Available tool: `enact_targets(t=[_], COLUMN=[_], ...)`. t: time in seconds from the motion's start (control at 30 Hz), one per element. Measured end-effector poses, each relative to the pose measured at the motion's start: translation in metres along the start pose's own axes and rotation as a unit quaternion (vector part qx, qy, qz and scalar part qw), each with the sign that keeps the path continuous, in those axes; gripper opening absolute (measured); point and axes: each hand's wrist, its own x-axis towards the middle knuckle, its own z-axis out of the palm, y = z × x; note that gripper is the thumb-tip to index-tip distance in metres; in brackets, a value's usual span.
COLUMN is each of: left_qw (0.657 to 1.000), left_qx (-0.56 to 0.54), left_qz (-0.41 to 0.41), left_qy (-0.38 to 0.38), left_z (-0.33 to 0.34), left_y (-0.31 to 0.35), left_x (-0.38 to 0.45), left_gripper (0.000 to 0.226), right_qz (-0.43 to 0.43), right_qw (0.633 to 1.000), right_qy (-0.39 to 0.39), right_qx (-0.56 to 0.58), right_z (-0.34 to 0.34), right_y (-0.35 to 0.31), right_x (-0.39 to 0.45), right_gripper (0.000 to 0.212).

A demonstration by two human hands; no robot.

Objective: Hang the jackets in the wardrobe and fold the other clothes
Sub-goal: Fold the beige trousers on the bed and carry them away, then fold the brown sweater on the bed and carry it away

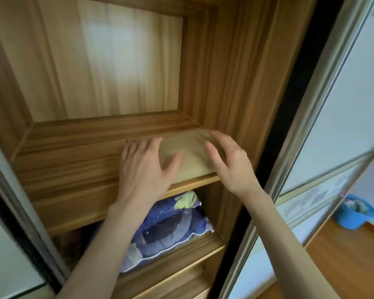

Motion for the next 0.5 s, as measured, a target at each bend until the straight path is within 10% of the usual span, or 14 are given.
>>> enact_targets(t=[0.23,0.5], left_qw=[0.969,0.898], left_qx=[-0.207,-0.313], left_qz=[0.134,0.31], left_qy=[0.031,0.011], left_z=[0.025,0.092], left_y=[0.053,0.154], left_x=[-0.037,-0.079], left_gripper=[0.051,0.044], right_qz=[-0.054,0.154], right_qw=[0.963,0.88], right_qy=[0.147,0.206], right_qx=[-0.219,-0.4], right_z=[-0.063,-0.137], right_y=[-0.012,0.033], right_x=[-0.11,-0.207], right_gripper=[0.054,0.062])
